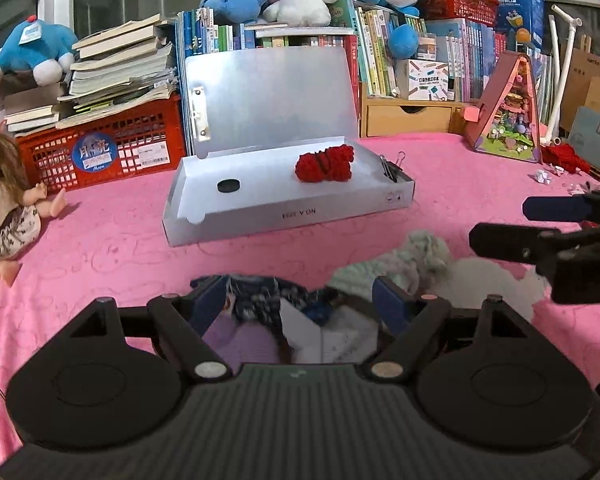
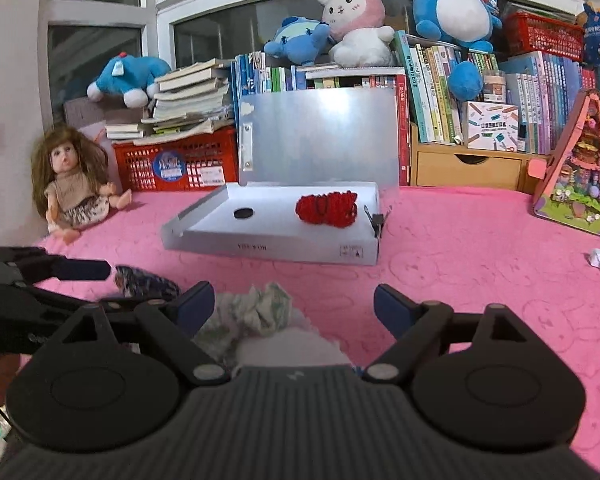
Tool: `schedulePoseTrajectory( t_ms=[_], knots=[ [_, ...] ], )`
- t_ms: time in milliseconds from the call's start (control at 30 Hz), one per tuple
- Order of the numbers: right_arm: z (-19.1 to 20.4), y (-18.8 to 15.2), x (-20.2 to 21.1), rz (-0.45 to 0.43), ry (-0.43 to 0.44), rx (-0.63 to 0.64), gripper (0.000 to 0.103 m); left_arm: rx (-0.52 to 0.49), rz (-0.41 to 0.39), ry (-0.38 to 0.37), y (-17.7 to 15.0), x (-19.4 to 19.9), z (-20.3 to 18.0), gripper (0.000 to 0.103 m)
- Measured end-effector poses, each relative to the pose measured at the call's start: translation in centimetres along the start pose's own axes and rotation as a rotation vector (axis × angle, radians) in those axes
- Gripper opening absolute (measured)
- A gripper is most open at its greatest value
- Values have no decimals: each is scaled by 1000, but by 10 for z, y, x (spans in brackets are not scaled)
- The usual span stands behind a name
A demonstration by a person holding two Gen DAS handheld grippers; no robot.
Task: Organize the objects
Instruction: 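Move the right gripper back to the pile over the white fluffy ball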
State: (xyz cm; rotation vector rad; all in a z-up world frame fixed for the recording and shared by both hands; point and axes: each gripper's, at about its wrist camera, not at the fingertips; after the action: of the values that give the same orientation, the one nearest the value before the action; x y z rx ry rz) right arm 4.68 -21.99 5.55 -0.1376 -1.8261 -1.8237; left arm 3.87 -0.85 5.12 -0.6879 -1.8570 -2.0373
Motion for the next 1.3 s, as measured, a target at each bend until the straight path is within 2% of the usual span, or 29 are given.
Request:
schedulePoseTrajectory(
  t_ms=[400,633,733,1100,1300],
  knots=[
    [3,-29,-5,59,-30,11,92,-7,-1,17,-26,11,-4,84],
    [5,-39,-11,84,-50,41,92,1,-14,71,-31,14,5,84],
    [5,-41,-14,92,-52,41,92,20,-6,59,-32,14,15,84],
    [13,-43,-24,98,-73,116,93,27,50,101,-41,-4,36,84],
    [10,-40,-26,119,-7,63,93,38,46,97,-44,-13,37,84]
  ],
)
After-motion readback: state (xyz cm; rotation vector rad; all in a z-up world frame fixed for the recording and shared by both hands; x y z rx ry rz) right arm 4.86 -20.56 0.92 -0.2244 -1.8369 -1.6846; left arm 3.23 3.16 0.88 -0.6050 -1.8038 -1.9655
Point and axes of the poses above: each gripper's, at about its wrist camera, not at the fingertips, and x roughly against the way its jaws point, z to its left, y to its top, and after that the axes turned 2 degrees about z, right-handed
